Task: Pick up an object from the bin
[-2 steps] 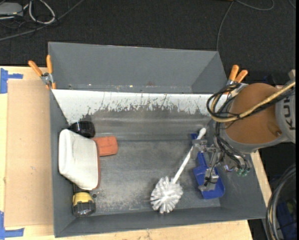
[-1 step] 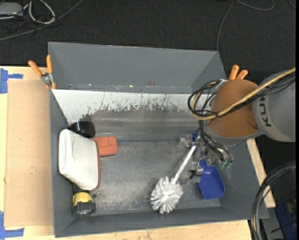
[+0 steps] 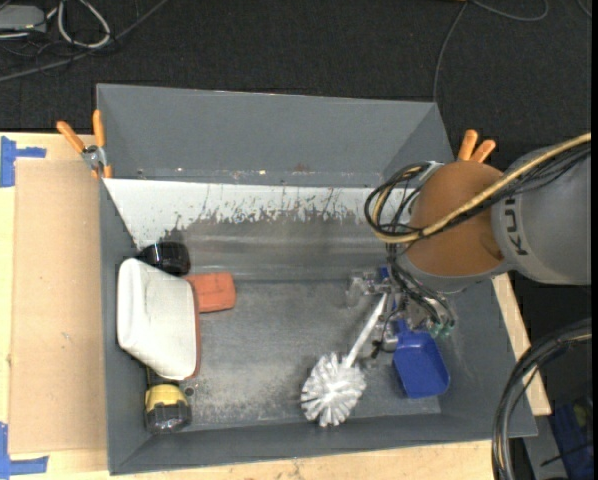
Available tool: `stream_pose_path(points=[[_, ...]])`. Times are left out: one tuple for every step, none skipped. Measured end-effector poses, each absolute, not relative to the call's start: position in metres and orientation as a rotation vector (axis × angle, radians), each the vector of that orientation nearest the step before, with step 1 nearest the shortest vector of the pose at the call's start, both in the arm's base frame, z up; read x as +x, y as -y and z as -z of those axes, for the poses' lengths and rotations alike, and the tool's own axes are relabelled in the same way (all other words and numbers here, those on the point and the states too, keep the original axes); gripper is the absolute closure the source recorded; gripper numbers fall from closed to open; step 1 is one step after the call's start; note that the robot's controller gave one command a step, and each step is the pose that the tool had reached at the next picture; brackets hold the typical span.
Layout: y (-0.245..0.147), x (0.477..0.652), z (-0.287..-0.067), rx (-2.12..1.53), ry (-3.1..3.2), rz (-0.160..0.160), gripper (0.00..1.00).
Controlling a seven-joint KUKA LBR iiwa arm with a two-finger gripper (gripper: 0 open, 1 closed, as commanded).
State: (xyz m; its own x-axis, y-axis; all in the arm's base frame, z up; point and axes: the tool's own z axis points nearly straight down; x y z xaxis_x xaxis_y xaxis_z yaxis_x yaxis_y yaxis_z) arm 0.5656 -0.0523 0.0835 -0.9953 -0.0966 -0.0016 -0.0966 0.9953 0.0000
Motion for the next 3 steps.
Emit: stream_pose_path(points=[[0.065,0.568,-0.130,-0.319,-3.131,-0.003,0.00],[0.064,0.542,-0.127,-0.380,-3.116,-0.001,0.00],[0.064,0.529,-0.103,-0.423,-3.124,-0.005,0.00]])
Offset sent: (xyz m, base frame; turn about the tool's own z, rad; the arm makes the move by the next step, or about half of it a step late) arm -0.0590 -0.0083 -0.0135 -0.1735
